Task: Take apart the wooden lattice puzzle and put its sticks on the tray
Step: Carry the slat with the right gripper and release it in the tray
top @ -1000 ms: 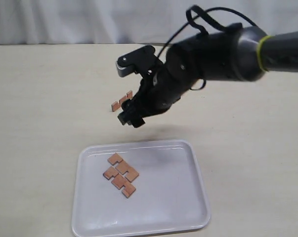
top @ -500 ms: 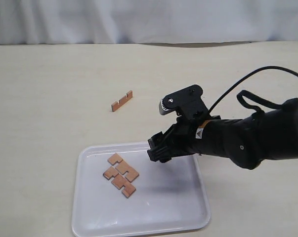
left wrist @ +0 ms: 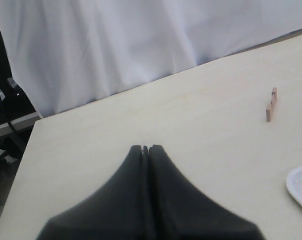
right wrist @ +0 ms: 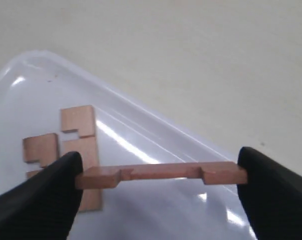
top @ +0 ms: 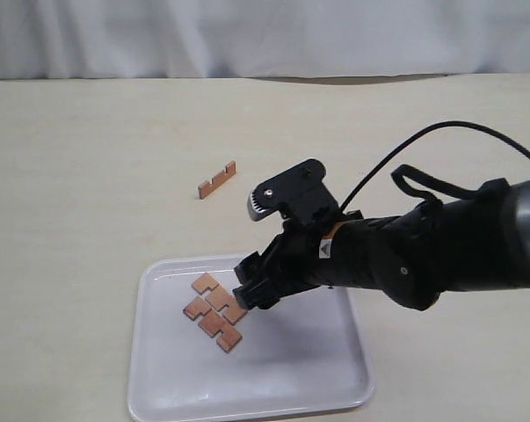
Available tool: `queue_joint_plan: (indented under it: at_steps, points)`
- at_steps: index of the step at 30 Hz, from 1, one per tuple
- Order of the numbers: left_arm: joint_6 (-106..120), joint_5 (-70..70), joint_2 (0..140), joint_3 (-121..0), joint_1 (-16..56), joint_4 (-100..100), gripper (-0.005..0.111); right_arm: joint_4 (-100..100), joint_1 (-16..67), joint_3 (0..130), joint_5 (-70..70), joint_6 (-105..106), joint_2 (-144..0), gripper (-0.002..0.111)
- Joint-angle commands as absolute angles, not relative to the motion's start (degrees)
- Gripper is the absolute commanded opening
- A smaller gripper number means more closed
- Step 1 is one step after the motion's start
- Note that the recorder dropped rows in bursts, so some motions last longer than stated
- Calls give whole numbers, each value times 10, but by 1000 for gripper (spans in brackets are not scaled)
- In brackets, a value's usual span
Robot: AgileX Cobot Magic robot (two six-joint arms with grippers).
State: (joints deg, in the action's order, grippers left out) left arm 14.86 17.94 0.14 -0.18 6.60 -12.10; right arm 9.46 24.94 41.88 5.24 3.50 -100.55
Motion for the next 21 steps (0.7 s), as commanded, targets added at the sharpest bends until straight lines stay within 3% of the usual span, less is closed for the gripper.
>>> queue_joint_plan:
  at_steps: [1,7,21]
  points:
    - [152,174,0,0,60,-122,0,94,281,429,45,68,-1012,34]
    - [152,174,0,0,60,-122,0,96,278,429,43,70,-1012,64]
    - [152,174,0,0,60,-122,0,113,278,429,5,62,-1012,95]
